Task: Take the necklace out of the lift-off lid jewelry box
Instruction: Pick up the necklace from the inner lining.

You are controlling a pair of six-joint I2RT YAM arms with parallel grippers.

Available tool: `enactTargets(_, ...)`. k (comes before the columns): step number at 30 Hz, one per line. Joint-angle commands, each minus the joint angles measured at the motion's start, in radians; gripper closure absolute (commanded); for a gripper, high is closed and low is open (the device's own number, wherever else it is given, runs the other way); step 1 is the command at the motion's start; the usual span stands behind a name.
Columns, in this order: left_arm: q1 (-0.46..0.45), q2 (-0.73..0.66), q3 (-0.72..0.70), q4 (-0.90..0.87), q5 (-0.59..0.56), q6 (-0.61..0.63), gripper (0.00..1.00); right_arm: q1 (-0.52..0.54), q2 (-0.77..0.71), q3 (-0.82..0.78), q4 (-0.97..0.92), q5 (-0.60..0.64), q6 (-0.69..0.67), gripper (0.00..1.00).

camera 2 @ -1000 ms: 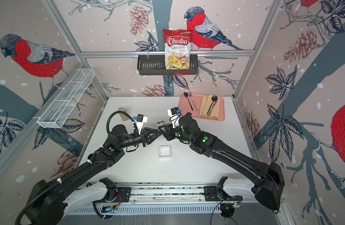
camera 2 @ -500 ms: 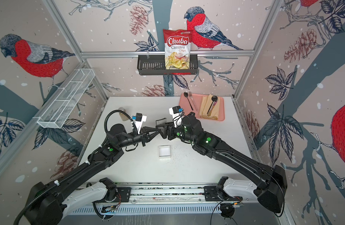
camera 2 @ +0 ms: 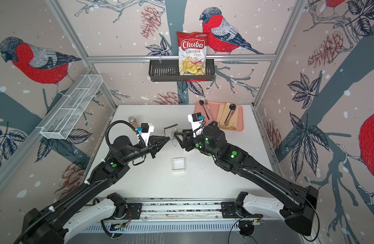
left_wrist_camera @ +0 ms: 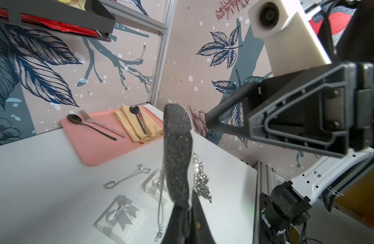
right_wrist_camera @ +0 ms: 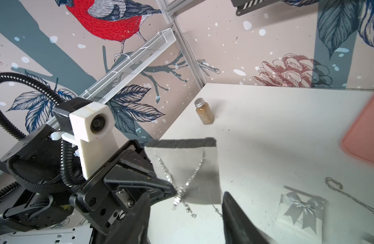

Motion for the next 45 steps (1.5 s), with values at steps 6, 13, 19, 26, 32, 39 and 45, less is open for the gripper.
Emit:
enactTargets(6, -0.015, -0.013, 0.027, -0.032, -0.065, 0.090, 1.00, 0.049, 0.098, 0.069, -0.049, 0.074, -0.031, 0.48)
enactTargets(13, -0.026, -0.030, 0.028, -0.042, -0.076, 0.112, 1.00, 0.049, 0.124, 0.079, -0.049, 0.072, -0.035, 0.61)
enactTargets(19, -0.033, -0.028, 0.048, -0.068, -0.078, 0.134, 1.00, 0.057, 0.167, 0.111, -0.065, 0.079, -0.064, 0.68)
enactTargets(26, -0.044, -0.030, 0.072, -0.115, -0.099, 0.161, 1.00, 0.064, 0.187, 0.140, -0.088, 0.111, -0.103, 0.82)
enactTargets(32, -0.044, -0.039, 0.077, -0.124, -0.118, 0.158, 1.00, 0.064, 0.178, 0.139, -0.098, 0.137, -0.127, 0.94)
enactTargets(39, -0.044, -0.042, 0.068, -0.131, -0.127, 0.162, 1.00, 0.064, 0.145, 0.133, -0.098, 0.162, -0.147, 1.00)
enactTargets(45, -0.043, -0.047, 0.060, -0.144, -0.139, 0.170, 1.00, 0.058, 0.103, 0.125, -0.088, 0.182, -0.165, 1.00)
